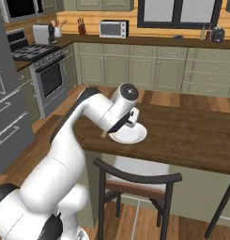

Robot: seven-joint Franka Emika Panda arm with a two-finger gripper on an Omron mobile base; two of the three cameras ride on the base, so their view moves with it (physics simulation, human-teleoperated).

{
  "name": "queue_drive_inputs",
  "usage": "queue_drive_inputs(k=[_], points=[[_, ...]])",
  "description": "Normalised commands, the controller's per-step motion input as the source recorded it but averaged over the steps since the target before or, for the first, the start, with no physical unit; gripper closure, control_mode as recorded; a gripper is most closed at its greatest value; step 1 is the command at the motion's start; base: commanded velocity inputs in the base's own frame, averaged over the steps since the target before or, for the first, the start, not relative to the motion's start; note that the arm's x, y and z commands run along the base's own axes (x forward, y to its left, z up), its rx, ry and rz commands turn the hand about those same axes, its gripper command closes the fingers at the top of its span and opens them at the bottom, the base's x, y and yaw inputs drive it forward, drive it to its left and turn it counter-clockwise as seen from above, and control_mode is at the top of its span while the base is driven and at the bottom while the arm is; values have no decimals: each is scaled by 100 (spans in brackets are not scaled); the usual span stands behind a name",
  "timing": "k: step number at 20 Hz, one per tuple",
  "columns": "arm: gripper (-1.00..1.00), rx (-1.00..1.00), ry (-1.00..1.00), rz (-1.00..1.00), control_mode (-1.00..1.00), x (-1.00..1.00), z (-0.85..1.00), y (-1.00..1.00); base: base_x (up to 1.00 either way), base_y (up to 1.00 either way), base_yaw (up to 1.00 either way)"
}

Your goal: Start the toaster. Once the lever pops up, take the bread to the plate on the dining counter.

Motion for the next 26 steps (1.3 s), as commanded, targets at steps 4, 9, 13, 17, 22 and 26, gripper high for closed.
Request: queue_drive_inputs(k=[4,9,13,17,22,26], points=[[100,0,0,6,-100,100,-61,0,0,0,0],[100,0,-5,0,-100,78,-36,0,0,0,0],[100,0,-3,-1,-100,59,-33,1,0,0,0],[100,0,0,-1,-100,59,-40,0,0,0,0],[100,0,-7,-2,-100,48,-30,0,0,0,0],[100,0,-14,-2,-100,33,-35,0,0,0,0]])
